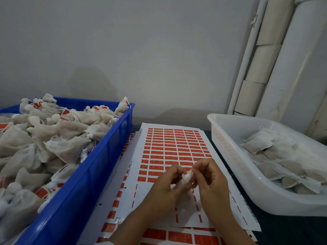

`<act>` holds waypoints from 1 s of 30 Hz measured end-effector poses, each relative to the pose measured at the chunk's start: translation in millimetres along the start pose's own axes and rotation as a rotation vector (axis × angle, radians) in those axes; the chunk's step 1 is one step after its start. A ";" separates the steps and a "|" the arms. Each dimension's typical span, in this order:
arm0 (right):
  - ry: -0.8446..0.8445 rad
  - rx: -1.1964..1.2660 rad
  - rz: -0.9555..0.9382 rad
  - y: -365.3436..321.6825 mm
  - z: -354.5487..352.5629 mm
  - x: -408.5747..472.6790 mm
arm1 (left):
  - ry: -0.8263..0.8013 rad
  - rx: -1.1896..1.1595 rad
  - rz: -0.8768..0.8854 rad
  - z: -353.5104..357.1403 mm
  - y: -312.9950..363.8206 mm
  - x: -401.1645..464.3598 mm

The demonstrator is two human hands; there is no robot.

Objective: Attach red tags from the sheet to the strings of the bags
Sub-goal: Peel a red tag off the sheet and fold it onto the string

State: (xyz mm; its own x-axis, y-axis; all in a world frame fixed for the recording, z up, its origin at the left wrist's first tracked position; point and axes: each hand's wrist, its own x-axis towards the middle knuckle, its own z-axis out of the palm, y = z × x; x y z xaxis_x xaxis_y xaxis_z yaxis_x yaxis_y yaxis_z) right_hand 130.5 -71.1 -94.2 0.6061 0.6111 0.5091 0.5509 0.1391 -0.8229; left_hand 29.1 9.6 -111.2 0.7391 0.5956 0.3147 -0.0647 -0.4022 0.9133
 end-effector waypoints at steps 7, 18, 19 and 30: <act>-0.207 -0.211 -0.090 -1.0 -6.7 5.1 | 0.168 -0.037 0.020 -5.5 -0.1 4.7; -0.346 -0.599 -0.181 0.2 -14.0 3.2 | 0.195 -0.028 -0.025 -4.6 -2.3 6.3; -0.307 -0.589 -0.231 0.0 -12.5 2.3 | 0.187 -0.032 -0.022 -4.6 -2.2 6.1; -0.097 -0.480 -0.190 -1.4 -8.9 3.3 | 0.269 0.013 0.027 -3.1 -0.4 6.2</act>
State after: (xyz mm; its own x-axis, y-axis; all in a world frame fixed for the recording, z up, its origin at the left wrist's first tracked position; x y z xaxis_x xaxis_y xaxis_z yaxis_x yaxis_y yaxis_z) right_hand 136.9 -76.1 -89.1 0.4265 0.6825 0.5936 0.8607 -0.1045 -0.4983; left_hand 31.6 15.6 -108.8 0.5324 0.7471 0.3980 -0.0718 -0.4286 0.9006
